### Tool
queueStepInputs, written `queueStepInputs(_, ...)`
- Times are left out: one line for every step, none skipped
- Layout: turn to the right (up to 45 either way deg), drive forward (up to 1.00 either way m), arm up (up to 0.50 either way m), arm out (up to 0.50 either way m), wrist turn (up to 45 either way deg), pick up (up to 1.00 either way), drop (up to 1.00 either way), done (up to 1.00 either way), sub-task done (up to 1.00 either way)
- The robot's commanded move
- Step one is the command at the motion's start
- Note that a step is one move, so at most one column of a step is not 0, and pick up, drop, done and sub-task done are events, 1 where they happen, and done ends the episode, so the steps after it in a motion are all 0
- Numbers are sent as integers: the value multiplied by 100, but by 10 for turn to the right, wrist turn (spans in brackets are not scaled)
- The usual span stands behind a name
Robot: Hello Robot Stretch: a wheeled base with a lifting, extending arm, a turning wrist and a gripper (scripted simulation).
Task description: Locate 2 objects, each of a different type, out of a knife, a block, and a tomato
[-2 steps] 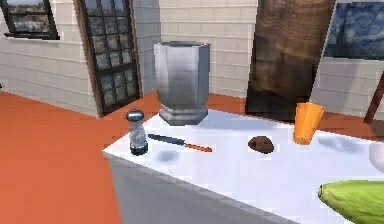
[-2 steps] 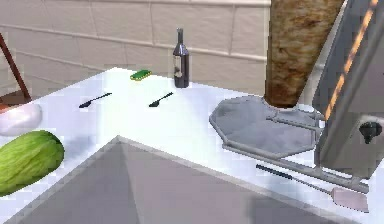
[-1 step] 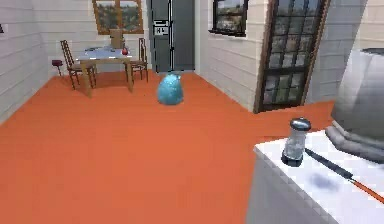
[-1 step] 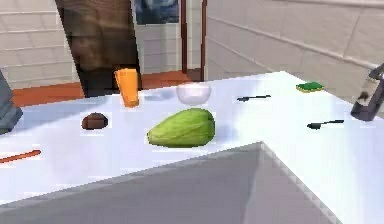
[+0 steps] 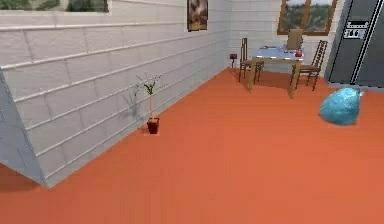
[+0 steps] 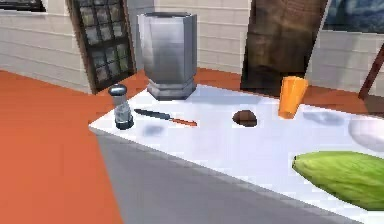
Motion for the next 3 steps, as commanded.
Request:
queueStepInputs(-210,0,0,0,0,0,0,0,0)
queueStepInputs(-30,0,0,0,0,0,0,0,0)
queueStepInputs(0,10,0,0,0,0,0,0,0)
